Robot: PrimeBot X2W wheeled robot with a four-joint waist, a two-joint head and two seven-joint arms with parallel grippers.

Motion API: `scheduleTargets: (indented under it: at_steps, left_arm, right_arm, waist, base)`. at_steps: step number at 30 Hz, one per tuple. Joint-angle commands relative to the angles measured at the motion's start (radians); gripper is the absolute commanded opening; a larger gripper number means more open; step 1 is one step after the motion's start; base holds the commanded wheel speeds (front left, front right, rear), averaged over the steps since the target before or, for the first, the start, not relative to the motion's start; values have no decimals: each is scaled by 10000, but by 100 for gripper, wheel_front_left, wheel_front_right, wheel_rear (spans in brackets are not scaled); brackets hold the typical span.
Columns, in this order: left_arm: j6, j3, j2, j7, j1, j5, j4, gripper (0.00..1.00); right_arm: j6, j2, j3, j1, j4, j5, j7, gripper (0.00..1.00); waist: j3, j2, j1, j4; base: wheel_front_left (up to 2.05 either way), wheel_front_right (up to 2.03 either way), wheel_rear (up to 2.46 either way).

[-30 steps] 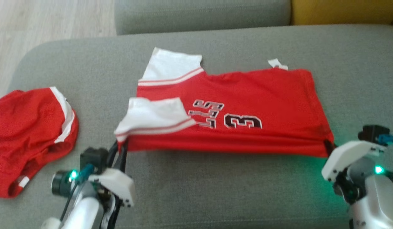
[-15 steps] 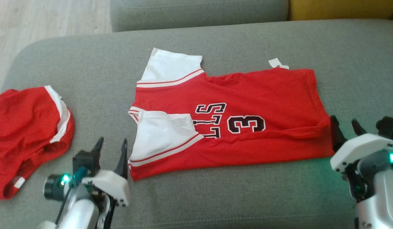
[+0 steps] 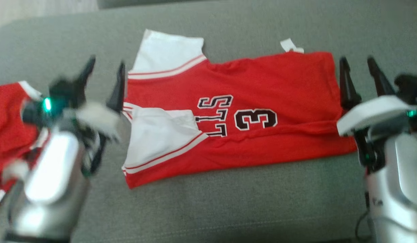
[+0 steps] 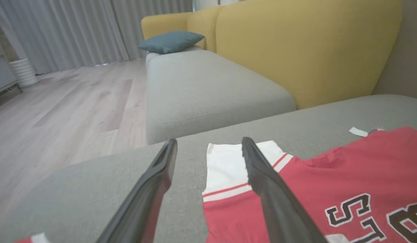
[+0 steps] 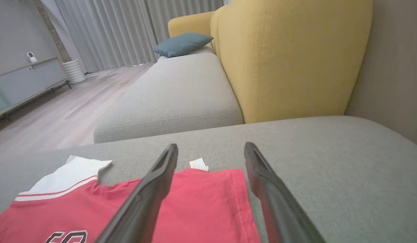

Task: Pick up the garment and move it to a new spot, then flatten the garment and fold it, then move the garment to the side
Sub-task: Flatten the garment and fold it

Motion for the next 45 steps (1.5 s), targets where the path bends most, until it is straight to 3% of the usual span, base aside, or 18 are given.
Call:
scheduleTargets:
  at_steps: [1,3,5,7,17,22,45]
  left_arm:
    - [-454,204,542,470,-1203,8,112,100]
    - [-1321,-158,736,1297,-2105,-211,717,100]
    - [-1652,-409,927,2014,-3026,-594,1312,100]
    - [-1763,-955,1521,2634,-4399,-733,2090,100]
    - [-1777,-3584,2583,3789,-6473,-2481,3429,100]
    - [-1778,-4505,2978,3546,-7063,-3168,3791,100]
    - [-1779,-6320,3014,3047,-8784,-4196,5846,100]
  right_arm:
    - [33,-40,360,-708,-285,-194,-44,100]
    - [33,-25,472,-1205,-219,-346,-32,100]
    - [33,-10,558,-1708,-151,-490,-15,100]
    - [33,33,810,-2399,-38,-615,-41,100]
    - [33,141,1468,-3511,490,-597,-247,100]
    - [33,181,1479,-3651,722,-505,-328,100]
    - [33,213,1839,-3889,651,-71,-518,100]
  waist:
    - [643,-1,0,-297]
    - [1043,-1,0,-439]
    - [1446,-1,0,-590]
    - [1985,-1,0,-852]
    - [2748,-1,0,-1345]
    - [2930,-1,0,-1530]
    - [3811,-1,0,-2334]
  base:
    - [0,0,0]
    - [0,0,0]
    - [0,0,0]
    - [0,0,0]
    - [0,0,0]
    - [0,0,0]
    - [0,0,0]
